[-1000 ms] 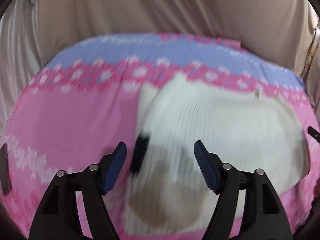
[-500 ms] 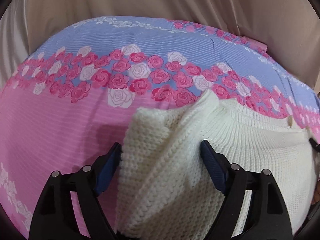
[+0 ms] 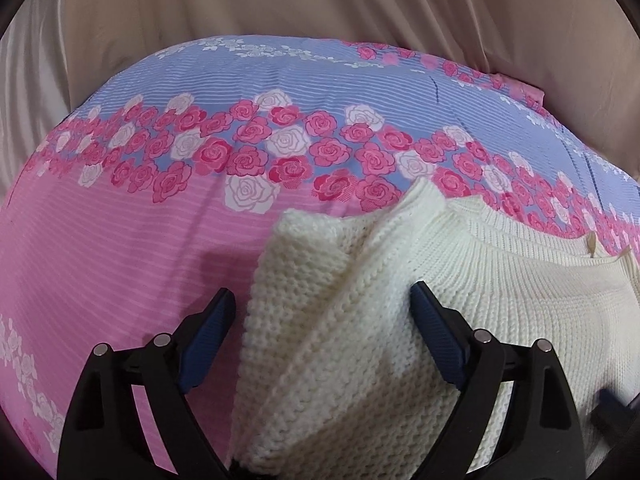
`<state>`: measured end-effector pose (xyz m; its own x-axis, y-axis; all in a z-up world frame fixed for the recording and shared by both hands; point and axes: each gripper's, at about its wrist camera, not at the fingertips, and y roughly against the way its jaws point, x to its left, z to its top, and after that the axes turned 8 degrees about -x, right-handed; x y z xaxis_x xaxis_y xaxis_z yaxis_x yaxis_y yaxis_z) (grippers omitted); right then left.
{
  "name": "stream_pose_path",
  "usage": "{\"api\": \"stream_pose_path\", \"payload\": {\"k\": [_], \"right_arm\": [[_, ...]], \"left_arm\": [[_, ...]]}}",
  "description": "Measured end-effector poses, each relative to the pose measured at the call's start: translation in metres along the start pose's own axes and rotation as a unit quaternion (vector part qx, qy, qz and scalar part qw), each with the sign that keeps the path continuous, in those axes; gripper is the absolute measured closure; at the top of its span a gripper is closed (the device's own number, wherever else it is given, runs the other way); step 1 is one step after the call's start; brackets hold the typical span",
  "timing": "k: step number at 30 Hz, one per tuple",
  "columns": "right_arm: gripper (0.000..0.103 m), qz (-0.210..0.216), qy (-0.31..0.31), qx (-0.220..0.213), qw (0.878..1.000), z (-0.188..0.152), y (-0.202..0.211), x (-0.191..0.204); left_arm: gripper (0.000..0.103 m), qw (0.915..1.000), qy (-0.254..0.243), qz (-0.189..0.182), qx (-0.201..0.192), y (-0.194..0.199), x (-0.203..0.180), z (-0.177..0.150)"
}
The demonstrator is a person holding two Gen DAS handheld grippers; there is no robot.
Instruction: Fold small clothes
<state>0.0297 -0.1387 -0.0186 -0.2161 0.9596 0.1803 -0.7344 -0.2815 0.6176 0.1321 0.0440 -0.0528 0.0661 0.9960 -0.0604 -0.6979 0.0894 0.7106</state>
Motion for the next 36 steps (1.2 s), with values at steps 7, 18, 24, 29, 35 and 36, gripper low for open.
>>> {"api": "stream_pose_path", "payload": {"k": [7, 18, 24, 29, 35, 36], "right_arm": [[0.102, -0.077, -0.094, -0.025, 0.992, -0.014, 0.036, -0.089], [0.090, -0.076, -0.132, -0.055, 0.987, -0.009, 0.090, -0.110], [0.090, -0.014, -0.051, -0.005, 0.999, 0.008, 0.025, -0.042], [0.091, -0.018, -0.034, 0.011, 0.999, -0.001, -0.001, -0.036], [0.093, 0.016, -0.065, 0.003, 0.998, -0.004, 0.000, -0.050], [0.093, 0.024, -0.074, 0.001, 0.997, -0.005, 0.000, -0.053]], "left_arm": [[0.016, 1.0000, 0.002, -0.006, -0.001, 0.001, 0.002, -0.001], [0.016, 0.9896, 0.111, -0.091, 0.003, 0.096, 0.039, -0.036], [0.013, 0.9749, 0.179, -0.120, 0.054, 0.083, 0.072, -0.074], [0.050, 0.9771, 0.155, -0.139, 0.047, 0.080, 0.061, -0.073], [0.080, 0.9723, 0.123, -0.199, 0.009, 0.112, 0.031, -0.044], [0.081, 0.9728, 0.109, -0.205, -0.002, 0.121, 0.022, -0.039]]}}
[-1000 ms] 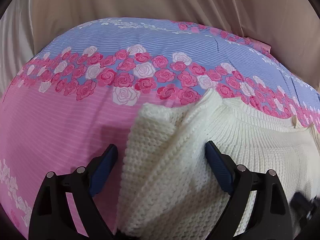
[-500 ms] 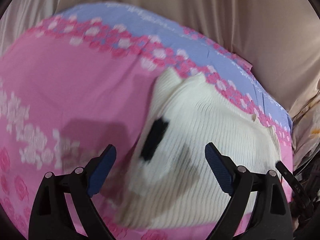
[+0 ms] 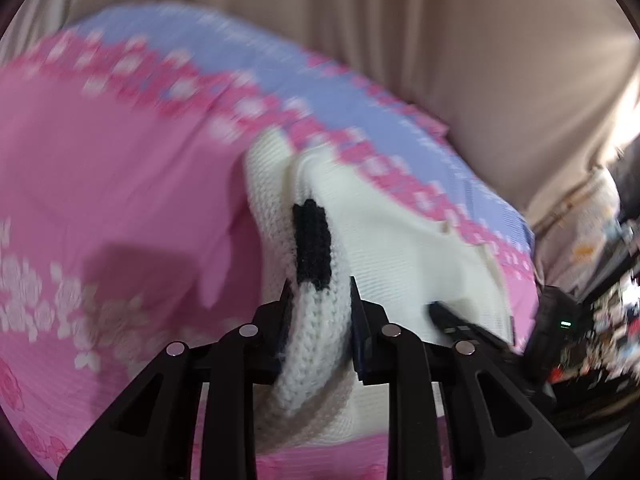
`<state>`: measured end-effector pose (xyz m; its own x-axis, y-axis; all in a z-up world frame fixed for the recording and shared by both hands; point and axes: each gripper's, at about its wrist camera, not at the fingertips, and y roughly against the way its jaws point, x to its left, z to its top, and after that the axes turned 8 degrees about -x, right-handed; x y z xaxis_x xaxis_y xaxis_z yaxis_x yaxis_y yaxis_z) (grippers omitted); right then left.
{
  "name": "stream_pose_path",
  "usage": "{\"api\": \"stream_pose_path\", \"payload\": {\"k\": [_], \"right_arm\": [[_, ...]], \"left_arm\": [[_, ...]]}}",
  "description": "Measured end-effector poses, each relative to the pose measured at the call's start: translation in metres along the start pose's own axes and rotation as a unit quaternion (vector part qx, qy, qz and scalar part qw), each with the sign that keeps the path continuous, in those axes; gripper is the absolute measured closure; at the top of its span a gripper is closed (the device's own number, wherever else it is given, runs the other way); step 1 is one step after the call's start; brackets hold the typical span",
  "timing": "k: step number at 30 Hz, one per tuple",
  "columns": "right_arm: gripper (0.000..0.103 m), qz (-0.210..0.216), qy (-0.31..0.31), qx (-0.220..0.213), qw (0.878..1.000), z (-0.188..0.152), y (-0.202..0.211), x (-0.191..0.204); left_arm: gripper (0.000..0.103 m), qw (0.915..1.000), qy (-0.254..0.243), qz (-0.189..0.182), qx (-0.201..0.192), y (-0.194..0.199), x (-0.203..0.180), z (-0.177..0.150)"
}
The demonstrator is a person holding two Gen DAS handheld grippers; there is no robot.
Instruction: Fold small clothes
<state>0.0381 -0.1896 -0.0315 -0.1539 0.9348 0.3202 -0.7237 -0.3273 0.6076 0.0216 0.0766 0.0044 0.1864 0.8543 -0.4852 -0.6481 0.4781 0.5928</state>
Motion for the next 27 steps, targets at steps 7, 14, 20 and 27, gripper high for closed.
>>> {"api": "stream_pose_path", "payload": {"k": [7, 14, 20, 27], "right_arm": [[0.083, 0.023, -0.088, -0.040, 0.995, 0.005, 0.049, -0.039], [0.074, -0.077, -0.152, -0.087, 0.982, -0.022, 0.128, -0.111], [0.057, -0.106, -0.166, -0.106, 0.975, -0.033, 0.163, -0.129], [0.034, 0.015, -0.177, -0.091, 0.980, -0.001, 0.136, -0.109]], "left_arm": [[0.081, 0.9858, -0.146, -0.082, -0.015, -0.006, -0.131, 0.008], [0.080, 0.9613, -0.231, -0.111, 0.100, -0.098, -0.213, -0.053], [0.041, 0.9559, -0.256, -0.109, 0.095, -0.081, -0.209, -0.081], [0.023, 0.9721, -0.217, -0.057, 0.067, -0.027, -0.137, -0.065]]}}
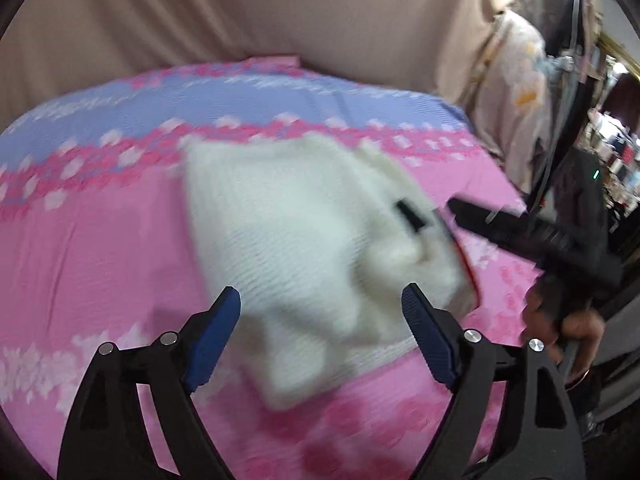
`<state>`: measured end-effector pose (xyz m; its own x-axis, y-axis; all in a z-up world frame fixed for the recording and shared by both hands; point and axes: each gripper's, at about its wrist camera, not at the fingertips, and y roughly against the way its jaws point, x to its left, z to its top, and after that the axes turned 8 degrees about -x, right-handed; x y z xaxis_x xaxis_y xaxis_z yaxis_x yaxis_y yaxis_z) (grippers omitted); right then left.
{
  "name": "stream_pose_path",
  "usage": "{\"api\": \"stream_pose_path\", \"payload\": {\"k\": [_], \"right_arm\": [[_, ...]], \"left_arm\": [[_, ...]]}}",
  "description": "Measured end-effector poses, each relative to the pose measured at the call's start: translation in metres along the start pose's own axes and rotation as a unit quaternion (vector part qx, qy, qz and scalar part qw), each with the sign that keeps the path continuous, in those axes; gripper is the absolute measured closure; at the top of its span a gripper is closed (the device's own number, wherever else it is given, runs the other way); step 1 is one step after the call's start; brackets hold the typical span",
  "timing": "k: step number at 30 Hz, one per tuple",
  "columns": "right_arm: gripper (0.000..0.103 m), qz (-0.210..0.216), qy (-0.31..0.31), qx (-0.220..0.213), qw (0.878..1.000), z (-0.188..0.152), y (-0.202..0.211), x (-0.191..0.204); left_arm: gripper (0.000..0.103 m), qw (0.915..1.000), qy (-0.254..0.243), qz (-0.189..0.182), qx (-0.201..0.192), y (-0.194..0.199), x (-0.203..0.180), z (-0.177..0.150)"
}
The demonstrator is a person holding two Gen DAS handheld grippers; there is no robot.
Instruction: Fold small clothes
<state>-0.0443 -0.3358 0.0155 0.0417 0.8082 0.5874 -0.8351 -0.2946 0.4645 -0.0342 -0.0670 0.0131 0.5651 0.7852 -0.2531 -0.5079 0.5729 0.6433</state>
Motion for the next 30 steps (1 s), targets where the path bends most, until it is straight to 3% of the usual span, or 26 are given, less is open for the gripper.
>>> {"api": "stream_pose_path", "payload": {"k": [2, 4, 8, 10, 11, 13, 15, 16, 18, 21, 22, 24, 25, 27, 29, 30], "right_arm": [[0.033, 0.028, -0.026, 0.033, 0.999, 0.003, -0.022, 0.003], [0.033, 0.035, -0.027, 0.062, 0.997, 0.003, -0.041, 0.010], [0.034, -0.023, 0.034, 0.095, 0.995, -0.009, -0.073, 0.033], [0.073, -0.036, 0.053, 0.098, 0.993, -0.013, -0.079, 0.040], [0.081, -0.026, 0.056, 0.090, 0.994, -0.012, -0.073, 0.043], [0.084, 0.029, 0.053, 0.050, 0.997, 0.000, -0.045, 0.052], [0.084, 0.083, 0.048, 0.006, 0.995, 0.013, -0.009, 0.055], [0.084, 0.084, 0.049, -0.010, 0.995, 0.015, 0.004, 0.051], [0.084, 0.031, 0.054, -0.020, 0.998, 0.014, 0.006, 0.030], [0.083, -0.083, 0.012, 0.042, 0.996, -0.008, -0.041, -0.040], [0.084, -0.048, -0.024, 0.023, 0.998, -0.015, -0.038, -0.056], [0.078, -0.036, -0.044, 0.018, 0.998, -0.014, -0.025, -0.056], [0.068, -0.047, -0.038, 0.007, 0.998, -0.013, -0.016, -0.051], [0.062, -0.084, -0.009, -0.026, 0.996, -0.012, 0.007, -0.035], [0.058, -0.087, 0.022, -0.048, 0.995, -0.012, 0.029, -0.019], [0.049, -0.077, 0.035, -0.053, 0.995, -0.013, 0.035, -0.010]], "left_arm": [[0.023, 0.9988, 0.031, 0.024, 0.031, -0.008, 0.026, -0.016], [0.023, 0.9960, 0.069, 0.014, 0.054, -0.016, 0.043, -0.031], [0.023, 0.9929, 0.083, 0.024, 0.081, -0.028, 0.051, -0.049], [0.024, 0.9946, 0.063, 0.034, 0.074, -0.030, 0.046, -0.050], [0.027, 0.9949, 0.052, 0.041, 0.076, -0.032, 0.043, -0.049], [0.030, 0.9945, 0.044, 0.047, 0.082, -0.033, 0.040, -0.047], [0.031, 0.9944, 0.048, 0.035, 0.087, -0.033, 0.040, -0.046], [0.031, 0.9944, 0.051, 0.025, 0.089, -0.033, 0.040, -0.046], [0.031, 0.9942, 0.053, 0.010, 0.093, -0.035, 0.037, -0.047], [0.030, 0.9954, 0.030, 0.015, 0.089, -0.040, 0.025, -0.048], [0.030, 0.9954, 0.030, 0.003, 0.091, -0.040, 0.021, -0.047], [0.032, 0.9946, 0.039, -0.018, 0.094, -0.036, 0.016, -0.044], [0.032, 0.9951, 0.038, -0.022, 0.088, -0.031, 0.014, -0.040], [0.032, 0.9964, 0.037, -0.027, 0.072, -0.020, 0.012, -0.032], [0.030, 0.9977, 0.037, -0.034, 0.047, -0.007, 0.011, -0.020], [0.028, 0.9980, 0.038, -0.033, 0.038, -0.003, 0.010, -0.014]]}}
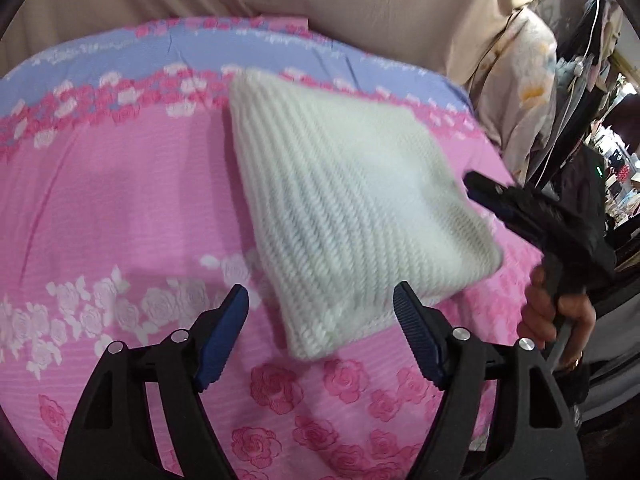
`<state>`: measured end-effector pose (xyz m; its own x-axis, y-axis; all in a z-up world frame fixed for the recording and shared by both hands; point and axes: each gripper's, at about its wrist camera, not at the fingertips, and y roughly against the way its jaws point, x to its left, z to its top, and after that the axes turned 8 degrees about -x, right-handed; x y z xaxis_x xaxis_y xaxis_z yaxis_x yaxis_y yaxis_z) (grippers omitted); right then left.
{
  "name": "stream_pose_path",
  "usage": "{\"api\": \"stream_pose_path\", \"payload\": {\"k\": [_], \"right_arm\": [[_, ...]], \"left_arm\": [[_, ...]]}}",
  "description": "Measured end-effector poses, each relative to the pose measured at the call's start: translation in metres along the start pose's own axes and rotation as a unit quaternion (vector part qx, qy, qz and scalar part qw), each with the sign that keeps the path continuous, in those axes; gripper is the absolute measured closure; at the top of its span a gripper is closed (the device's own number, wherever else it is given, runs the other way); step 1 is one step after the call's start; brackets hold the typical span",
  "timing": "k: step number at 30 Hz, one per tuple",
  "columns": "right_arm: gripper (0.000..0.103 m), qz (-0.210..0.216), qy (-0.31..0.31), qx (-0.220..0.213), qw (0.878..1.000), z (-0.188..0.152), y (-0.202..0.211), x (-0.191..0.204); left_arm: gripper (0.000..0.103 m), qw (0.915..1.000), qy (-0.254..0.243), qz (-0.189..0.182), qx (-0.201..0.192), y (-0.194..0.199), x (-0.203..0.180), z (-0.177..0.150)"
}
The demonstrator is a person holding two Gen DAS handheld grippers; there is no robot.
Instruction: Fold small clothes
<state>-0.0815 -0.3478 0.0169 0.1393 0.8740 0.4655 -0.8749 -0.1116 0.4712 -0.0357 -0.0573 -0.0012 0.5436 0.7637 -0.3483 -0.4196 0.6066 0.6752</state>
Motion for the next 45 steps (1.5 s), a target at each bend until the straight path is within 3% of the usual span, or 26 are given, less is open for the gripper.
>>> {"api": "stream_pose_path", "payload": {"k": [1, 3, 5, 6, 7, 9, 12, 14, 16, 17, 19, 23, 25, 28, 29, 30, 31, 32, 34, 36, 40, 41, 43, 45], "right_arm": [[0.041, 0.015, 0.014, -0.002, 1.000, -0.002, 0.007, 0.009], [0.035, 0.028, 0.040, 0.008, 0.999, -0.006, 0.006, 0.022], [0.035, 0.005, 0.063, 0.035, 0.997, -0.017, -0.012, 0.027], [0.048, -0.014, 0.069, 0.054, 0.996, -0.024, -0.022, 0.025], [0.076, -0.022, 0.069, 0.067, 0.995, -0.031, -0.025, 0.020], [0.084, -0.006, 0.046, 0.048, 0.998, -0.041, -0.011, 0.016], [0.086, 0.013, 0.041, 0.002, 0.999, -0.039, 0.029, 0.019], [0.086, -0.004, 0.035, 0.028, 0.999, -0.045, 0.018, 0.006], [0.085, -0.041, 0.031, 0.081, 0.995, -0.064, -0.012, -0.016], [0.085, -0.025, 0.007, 0.076, 0.997, -0.067, -0.014, -0.023], [0.080, -0.012, -0.010, 0.072, 0.997, -0.054, -0.002, -0.019], [0.065, 0.005, 0.016, 0.009, 1.000, -0.016, 0.019, 0.003], [0.045, -0.001, 0.038, -0.007, 0.999, 0.000, 0.010, 0.011], [0.037, -0.011, 0.048, 0.027, 0.998, 0.007, -0.037, 0.013], [0.041, -0.021, 0.047, 0.053, 0.997, 0.004, -0.060, 0.012], [0.074, -0.031, 0.051, 0.069, 0.996, 0.000, -0.075, 0.012], [0.081, -0.031, 0.053, 0.071, 0.996, -0.001, -0.079, 0.013], [0.084, -0.020, 0.056, 0.044, 0.997, 0.003, -0.069, 0.019], [0.087, 0.004, 0.065, -0.005, 0.998, 0.014, -0.042, 0.029], [0.086, 0.000, 0.060, -0.029, 0.998, 0.023, -0.028, 0.025], [0.086, -0.054, 0.046, 0.053, 0.996, 0.000, -0.083, -0.021], [0.087, -0.034, 0.035, 0.034, 0.998, -0.001, -0.078, -0.026], [0.081, -0.035, 0.025, 0.035, 0.998, 0.008, -0.062, -0.022], [0.079, -0.031, 0.027, -0.003, 0.999, 0.016, -0.030, -0.011]], "left_arm": [[0.027, 1.0000, 0.000, 0.001, -0.005, 0.000, 0.001, 0.005], [0.027, 1.0000, 0.004, 0.005, -0.007, -0.005, -0.002, 0.016], [0.027, 0.9998, 0.014, 0.013, 0.005, -0.022, -0.001, 0.022], [0.028, 0.9996, 0.017, 0.020, 0.013, -0.030, -0.001, 0.020], [0.028, 0.9991, 0.016, 0.033, 0.022, -0.041, 0.000, 0.018], [0.028, 0.9980, 0.011, 0.046, 0.041, -0.055, 0.000, 0.011], [0.028, 0.9975, -0.004, 0.051, 0.049, -0.054, -0.005, 0.002], [0.028, 0.9969, -0.006, 0.050, 0.060, -0.058, -0.004, -0.006], [0.026, 0.9961, -0.002, 0.050, 0.072, -0.068, -0.001, -0.015], [0.026, 0.9962, -0.018, 0.058, 0.063, -0.067, -0.006, -0.016], [0.028, 0.9955, -0.027, 0.069, 0.059, -0.061, -0.012, -0.014], [0.030, 0.9966, -0.033, 0.076, 0.008, -0.029, -0.016, 0.003], [0.030, 0.9966, -0.034, 0.074, -0.006, -0.022, -0.017, 0.013], [0.029, 0.9962, -0.033, 0.080, -0.014, -0.022, -0.019, 0.025], [0.030, 0.9961, -0.032, 0.082, -0.012, -0.025, -0.020, 0.027], [0.029, 0.9961, -0.029, 0.082, -0.010, -0.028, -0.021, 0.029], [0.029, 0.9962, -0.024, 0.083, -0.007, -0.031, -0.020, 0.031], [0.029, 0.9964, -0.020, 0.083, -0.001, -0.034, -0.019, 0.031], [0.030, 0.9966, -0.014, 0.081, 0.003, -0.038, -0.017, 0.030], [0.028, 0.9965, -0.017, 0.082, 0.005, -0.039, -0.018, 0.029], [0.027, 0.9972, -0.021, 0.071, 0.015, -0.051, -0.025, 0.025], [0.027, 0.9969, -0.025, 0.071, 0.022, -0.056, -0.027, 0.023], [0.027, 0.9962, -0.027, 0.076, 0.031, -0.061, -0.028, 0.021], [0.027, 0.9959, -0.027, 0.079, 0.035, -0.063, -0.028, 0.019]]}}
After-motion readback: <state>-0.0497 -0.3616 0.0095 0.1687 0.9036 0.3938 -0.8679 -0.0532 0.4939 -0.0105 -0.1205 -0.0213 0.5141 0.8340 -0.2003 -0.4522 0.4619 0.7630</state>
